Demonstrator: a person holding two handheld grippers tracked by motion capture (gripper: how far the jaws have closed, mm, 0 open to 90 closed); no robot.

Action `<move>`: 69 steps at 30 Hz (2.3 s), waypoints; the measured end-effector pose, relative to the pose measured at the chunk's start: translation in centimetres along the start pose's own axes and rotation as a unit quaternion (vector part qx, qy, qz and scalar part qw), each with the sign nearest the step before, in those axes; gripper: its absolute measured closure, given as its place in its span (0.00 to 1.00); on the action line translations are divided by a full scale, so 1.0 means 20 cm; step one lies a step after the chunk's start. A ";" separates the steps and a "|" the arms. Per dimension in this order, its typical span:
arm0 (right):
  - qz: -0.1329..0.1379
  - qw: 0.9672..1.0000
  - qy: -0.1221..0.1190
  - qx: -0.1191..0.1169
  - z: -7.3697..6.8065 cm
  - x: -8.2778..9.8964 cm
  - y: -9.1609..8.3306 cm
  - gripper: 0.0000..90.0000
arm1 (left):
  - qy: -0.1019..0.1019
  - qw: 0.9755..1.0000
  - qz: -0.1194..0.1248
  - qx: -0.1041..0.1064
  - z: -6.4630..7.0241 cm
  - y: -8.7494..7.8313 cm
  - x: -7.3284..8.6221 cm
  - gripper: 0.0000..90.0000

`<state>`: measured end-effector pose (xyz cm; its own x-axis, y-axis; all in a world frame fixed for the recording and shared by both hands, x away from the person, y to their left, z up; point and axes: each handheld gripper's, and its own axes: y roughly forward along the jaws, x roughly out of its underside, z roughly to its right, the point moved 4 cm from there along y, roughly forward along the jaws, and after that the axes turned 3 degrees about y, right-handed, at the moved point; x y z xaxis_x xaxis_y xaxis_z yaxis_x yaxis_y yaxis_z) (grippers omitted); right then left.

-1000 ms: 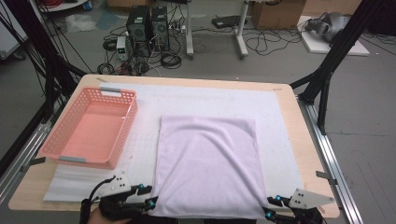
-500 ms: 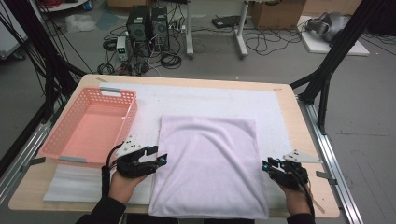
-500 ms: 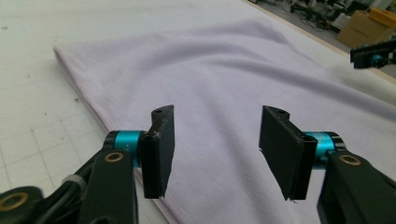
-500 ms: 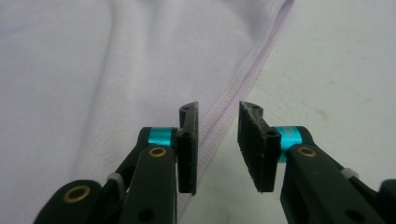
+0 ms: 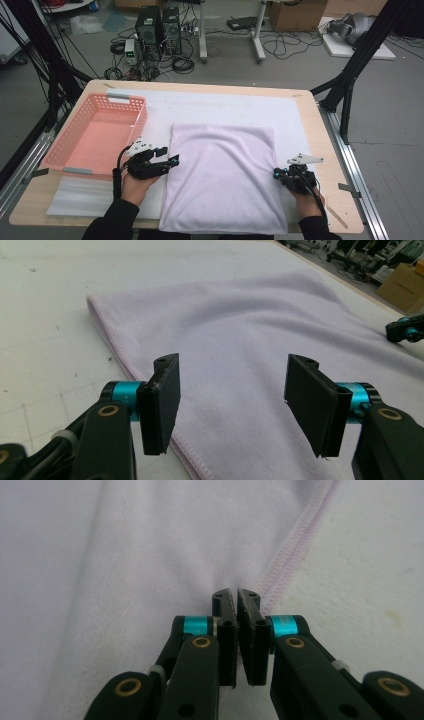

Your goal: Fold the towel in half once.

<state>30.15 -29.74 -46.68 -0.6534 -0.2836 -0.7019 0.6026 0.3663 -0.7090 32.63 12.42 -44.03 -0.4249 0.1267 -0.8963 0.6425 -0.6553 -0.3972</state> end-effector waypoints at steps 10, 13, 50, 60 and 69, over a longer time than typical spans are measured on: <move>-0.002 1.000 0.000 -0.004 0.05 0.01 -0.05 0.90 | 0.002 1.000 -0.002 -0.018 -0.04 0.10 -0.06 0.45; 0.017 1.000 0.001 -0.008 0.07 -0.02 -0.03 0.80 | -0.006 1.000 -0.002 -0.023 -0.07 0.12 -0.09 0.45; 0.070 0.997 0.025 -0.015 0.23 -0.21 0.06 0.57 | -0.055 0.988 -0.018 -0.144 -0.48 0.48 -0.16 0.54; 0.052 0.998 0.039 -0.003 0.39 -0.48 0.35 0.32 | -0.059 0.990 -0.080 -0.104 -0.49 0.60 -0.21 0.45; 0.026 0.999 0.036 0.006 0.44 -0.51 0.51 0.59 | -0.007 0.993 -0.097 -0.072 -0.48 0.62 -0.19 0.90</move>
<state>46.91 -31.02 -47.37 -0.6517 -0.2000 -0.7316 0.6416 0.3690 -0.6724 48.42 10.97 -47.56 -0.5573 0.2284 -0.7983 0.6324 -0.5062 -0.5863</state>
